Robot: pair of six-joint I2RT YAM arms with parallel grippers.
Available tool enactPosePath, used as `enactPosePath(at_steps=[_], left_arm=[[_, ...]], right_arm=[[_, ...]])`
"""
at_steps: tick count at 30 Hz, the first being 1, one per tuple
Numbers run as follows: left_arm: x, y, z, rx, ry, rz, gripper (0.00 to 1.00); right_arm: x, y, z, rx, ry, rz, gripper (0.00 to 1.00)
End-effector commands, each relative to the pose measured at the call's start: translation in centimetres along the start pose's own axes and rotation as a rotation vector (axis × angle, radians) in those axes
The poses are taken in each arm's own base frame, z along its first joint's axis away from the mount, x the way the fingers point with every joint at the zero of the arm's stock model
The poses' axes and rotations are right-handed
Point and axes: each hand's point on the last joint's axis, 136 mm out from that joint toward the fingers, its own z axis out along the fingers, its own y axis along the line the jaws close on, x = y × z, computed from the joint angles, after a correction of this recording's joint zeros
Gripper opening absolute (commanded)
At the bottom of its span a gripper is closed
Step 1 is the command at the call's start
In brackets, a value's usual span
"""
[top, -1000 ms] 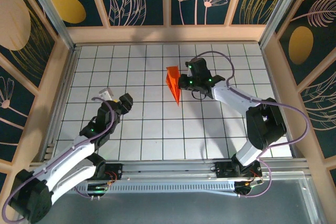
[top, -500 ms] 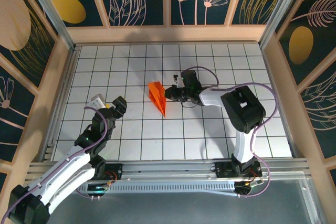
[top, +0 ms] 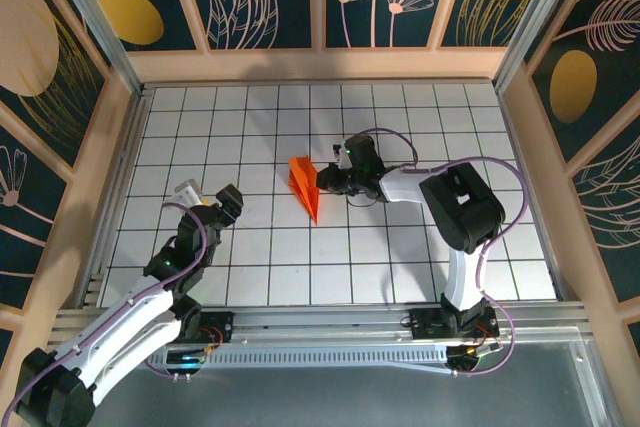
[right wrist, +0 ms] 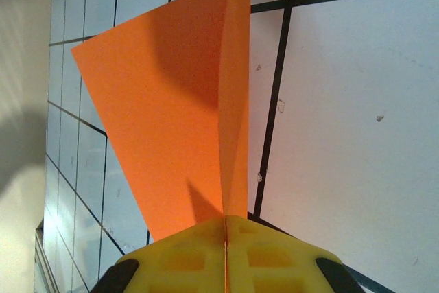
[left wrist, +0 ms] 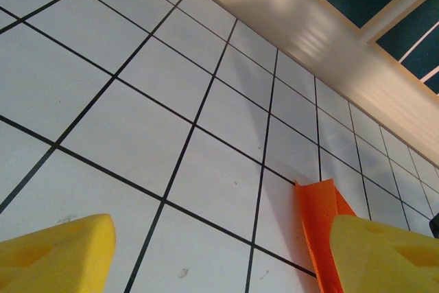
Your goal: Fold a paper plane with a square sheet of paper (fold left side to right side)
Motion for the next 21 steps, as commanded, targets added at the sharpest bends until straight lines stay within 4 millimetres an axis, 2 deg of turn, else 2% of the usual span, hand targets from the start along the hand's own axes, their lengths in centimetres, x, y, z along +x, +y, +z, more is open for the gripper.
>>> enactPosePath(at_steps=[1, 5, 12, 18, 21], left_arm=[[0.0, 0.4, 0.0, -0.015, -0.007, -0.016, 0.82], [-0.1, 0.4, 0.1, -0.015, -0.007, -0.016, 0.82], [0.0, 0.4, 0.1, -0.017, -0.005, -0.013, 0.83], [0.2, 0.4, 0.3, -0.018, 0.001, -0.007, 0.87], [0.6, -0.1, 0.4, 0.012, 0.019, 0.005, 0.89]], right_arm=[[0.6, -1.6, 0.2, 0.055, 0.017, 0.0, 0.12], [0.7, -2.1, 0.3, 0.081, 0.023, 0.001, 0.16], [0.4, -1.5, -0.2, 0.086, 0.014, -0.026, 0.19], [-0.8, -1.4, -1.9, 0.166, -0.03, -0.082, 0.29], [-1.2, -0.9, -3.1, 0.226, -0.036, -0.141, 0.36]])
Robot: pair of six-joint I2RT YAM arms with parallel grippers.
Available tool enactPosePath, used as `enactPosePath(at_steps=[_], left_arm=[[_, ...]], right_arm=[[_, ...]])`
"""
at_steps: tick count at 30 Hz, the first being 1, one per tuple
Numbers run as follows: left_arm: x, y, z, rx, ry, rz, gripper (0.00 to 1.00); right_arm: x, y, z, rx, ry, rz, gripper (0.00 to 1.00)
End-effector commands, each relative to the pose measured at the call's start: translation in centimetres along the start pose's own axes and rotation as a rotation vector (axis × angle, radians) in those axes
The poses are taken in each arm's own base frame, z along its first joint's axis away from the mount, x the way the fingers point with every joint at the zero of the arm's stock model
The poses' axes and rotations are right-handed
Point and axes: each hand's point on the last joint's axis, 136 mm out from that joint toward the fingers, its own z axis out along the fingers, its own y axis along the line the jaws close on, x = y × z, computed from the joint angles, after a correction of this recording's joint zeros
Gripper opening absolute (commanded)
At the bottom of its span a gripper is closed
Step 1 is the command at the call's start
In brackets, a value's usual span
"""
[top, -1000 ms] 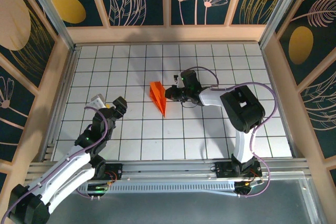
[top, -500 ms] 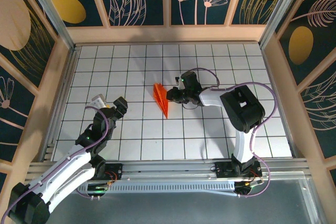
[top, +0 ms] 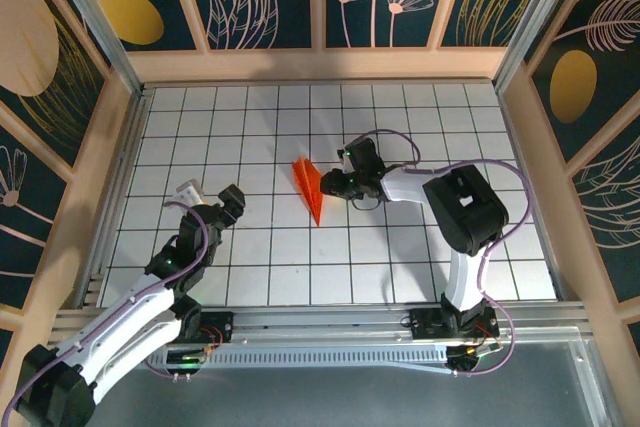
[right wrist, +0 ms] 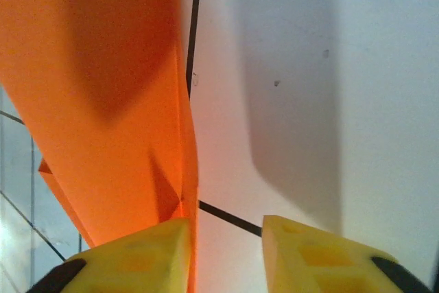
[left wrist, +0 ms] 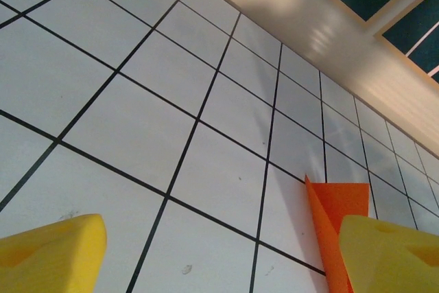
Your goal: Fold a paper plane with a square sheet of paper (fold left side to right side)
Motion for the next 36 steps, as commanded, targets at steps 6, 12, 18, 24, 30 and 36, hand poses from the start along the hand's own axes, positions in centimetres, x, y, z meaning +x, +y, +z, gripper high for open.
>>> enactPosePath(at_steps=[6, 12, 18, 24, 30, 36], left_arm=[[1.1, -0.7, 0.9, 0.027, 0.045, 0.02, 0.91], [1.7, -0.8, 1.2, 0.026, 0.067, 0.021, 0.91], [1.8, -0.4, 1.2, 0.018, 0.067, 0.023, 0.92], [1.9, -0.3, 1.2, 0.015, 0.07, 0.019, 0.92], [1.9, -0.4, 1.2, 0.02, 0.073, 0.021, 0.92], [2.0, -0.2, 1.2, 0.017, 0.072, 0.017, 0.92]], right_arm=[[-1.6, 3.1, -3.9, 0.162, -0.006, -0.229, 0.48], [0.0, 5.5, -2.6, 0.139, 0.09, -0.272, 0.53], [0.6, 5.6, -1.3, 0.155, 0.13, -0.278, 0.56], [0.8, 5.5, -0.4, 0.173, 0.143, -0.286, 0.56], [1.1, 5.6, 0.7, 0.188, 0.156, -0.293, 0.56], [1.1, 5.2, 1.4, 0.214, 0.164, -0.295, 0.56]])
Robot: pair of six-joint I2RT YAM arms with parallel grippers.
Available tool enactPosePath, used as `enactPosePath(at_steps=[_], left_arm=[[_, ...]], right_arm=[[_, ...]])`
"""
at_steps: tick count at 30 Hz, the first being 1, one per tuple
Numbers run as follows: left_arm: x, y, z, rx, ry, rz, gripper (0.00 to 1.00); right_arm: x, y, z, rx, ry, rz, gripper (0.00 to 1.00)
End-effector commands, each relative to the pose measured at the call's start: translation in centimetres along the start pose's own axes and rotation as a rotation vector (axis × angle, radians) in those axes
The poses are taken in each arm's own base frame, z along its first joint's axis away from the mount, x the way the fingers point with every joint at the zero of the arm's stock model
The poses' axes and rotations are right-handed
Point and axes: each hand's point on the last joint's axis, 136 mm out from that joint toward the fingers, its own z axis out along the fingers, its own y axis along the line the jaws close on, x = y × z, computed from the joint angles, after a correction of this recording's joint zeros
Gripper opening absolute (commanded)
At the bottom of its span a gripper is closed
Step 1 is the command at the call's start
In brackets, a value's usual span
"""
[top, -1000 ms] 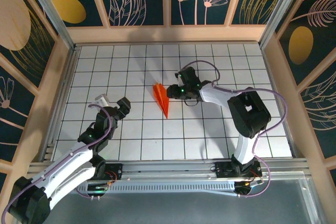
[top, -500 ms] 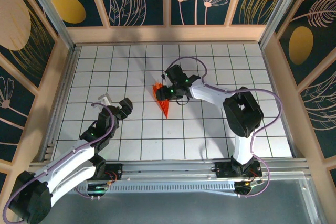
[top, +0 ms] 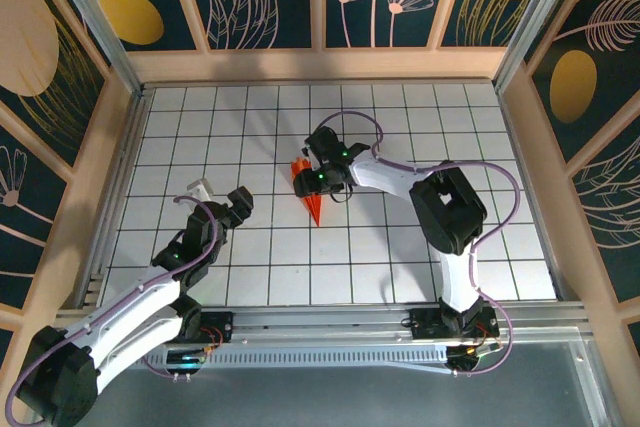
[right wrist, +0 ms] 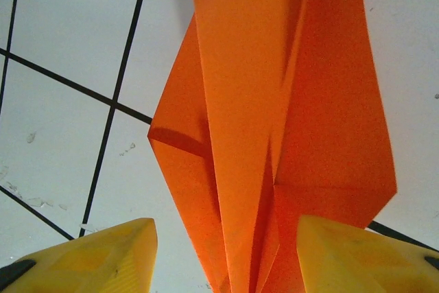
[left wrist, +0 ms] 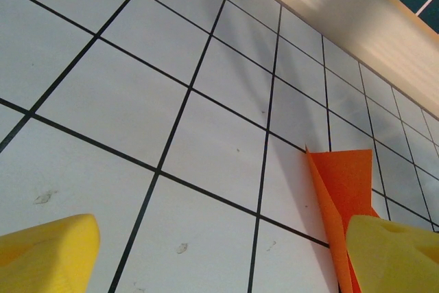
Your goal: Fold a paper plane with a square sheet of paper (fold left side to right side)
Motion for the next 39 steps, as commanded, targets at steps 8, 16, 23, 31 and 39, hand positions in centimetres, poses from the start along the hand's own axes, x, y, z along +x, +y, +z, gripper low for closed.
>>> enactPosePath(at_steps=[8, 16, 23, 31, 39], left_arm=[[-0.2, 0.1, -0.1, 0.007, -0.015, -0.01, 0.92], [-0.2, 0.3, -0.1, 0.001, -0.015, -0.009, 0.93], [-0.2, 0.3, -0.1, 0.0, -0.017, -0.012, 0.93], [0.0, 0.5, 0.0, -0.006, -0.015, -0.014, 0.93], [-0.1, 0.5, -0.1, -0.006, -0.019, -0.017, 0.93]], right_arm=[[0.5, -0.6, 1.1, 0.061, 0.03, -0.016, 0.54], [1.0, -1.2, 1.6, 0.104, 0.055, -0.023, 0.46], [1.4, -1.4, 1.7, 0.124, 0.066, -0.02, 0.35], [1.9, -1.4, 1.9, 0.139, 0.077, -0.02, 0.19], [2.6, -1.1, 2.7, 0.141, 0.1, -0.016, 0.15]])
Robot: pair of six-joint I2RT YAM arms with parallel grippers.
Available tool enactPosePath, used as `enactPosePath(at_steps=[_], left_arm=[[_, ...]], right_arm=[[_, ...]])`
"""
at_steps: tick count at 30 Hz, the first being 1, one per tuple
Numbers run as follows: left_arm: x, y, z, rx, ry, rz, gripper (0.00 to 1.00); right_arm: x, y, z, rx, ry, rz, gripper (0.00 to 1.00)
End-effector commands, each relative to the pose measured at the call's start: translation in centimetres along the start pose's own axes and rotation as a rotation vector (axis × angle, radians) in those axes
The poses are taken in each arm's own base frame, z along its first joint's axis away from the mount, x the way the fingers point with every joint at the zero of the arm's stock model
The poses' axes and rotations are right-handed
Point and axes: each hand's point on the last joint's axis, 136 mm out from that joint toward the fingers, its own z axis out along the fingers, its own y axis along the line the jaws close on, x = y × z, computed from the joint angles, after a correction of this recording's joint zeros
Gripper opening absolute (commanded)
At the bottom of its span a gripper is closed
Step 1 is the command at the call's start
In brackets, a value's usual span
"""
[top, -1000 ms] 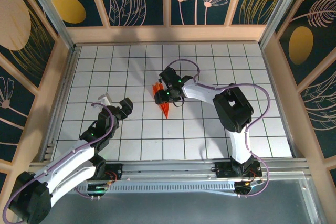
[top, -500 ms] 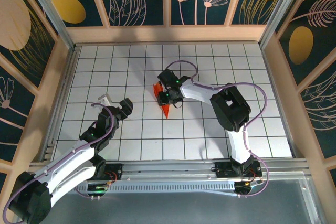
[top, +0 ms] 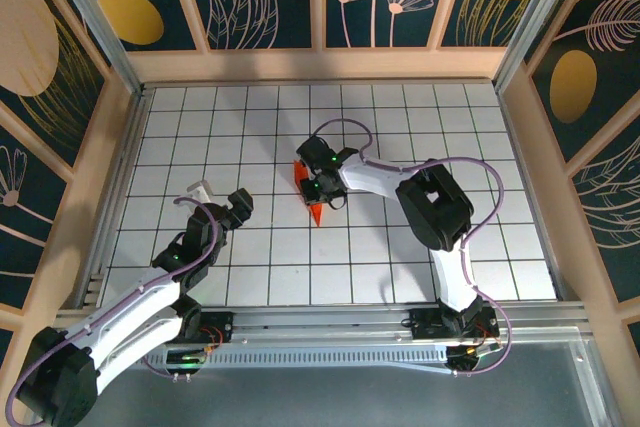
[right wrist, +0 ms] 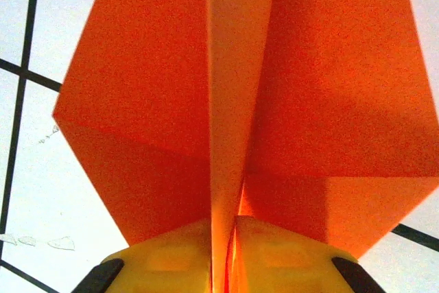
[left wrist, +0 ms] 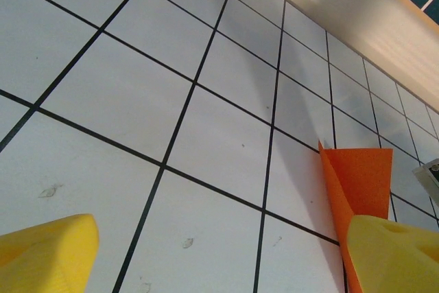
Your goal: Fold a paper plane with a square sheet of paper (fold left side to right side)
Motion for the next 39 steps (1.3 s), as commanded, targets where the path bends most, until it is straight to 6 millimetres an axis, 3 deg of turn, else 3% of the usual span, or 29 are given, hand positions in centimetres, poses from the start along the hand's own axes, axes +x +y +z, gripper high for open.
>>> enactPosePath(at_steps=[1, 9, 14, 18, 23, 29, 35, 39], left_arm=[[-0.5, 0.1, 0.0, -0.002, -0.026, -0.017, 0.93], [-0.6, 0.1, 0.0, -0.006, -0.027, -0.01, 0.93], [-0.4, 0.1, 0.0, -0.004, -0.022, 0.003, 0.93], [-0.4, -0.5, 0.0, 0.022, -0.015, 0.03, 0.94], [0.0, -2.4, -0.1, 0.126, 0.013, 0.104, 0.98], [0.1, -4.1, -0.2, 0.191, 0.04, 0.178, 0.99], [0.5, -4.1, -0.1, 0.191, 0.062, 0.202, 0.99], [0.9, -3.7, 0.1, 0.176, 0.067, 0.211, 0.99]], right_arm=[[0.2, 0.3, 0.4, 0.018, 0.019, 0.003, 0.14], [0.0, 0.4, 0.5, 0.032, 0.017, 0.013, 0.07], [-1.5, 0.2, -1.5, 0.04, -0.05, 0.026, 0.0], [-3.0, -0.1, -3.5, 0.026, -0.103, 0.056, 0.0], [-4.5, -2.2, -5.5, 0.052, -0.133, 0.113, 0.0], [-5.6, -6.3, -5.6, 0.088, -0.078, 0.213, 0.0], [-6.6, -10.2, -5.0, 0.153, -0.031, 0.284, 0.0], [-7.4, -11.3, -4.5, 0.186, -0.013, 0.293, 0.0]])
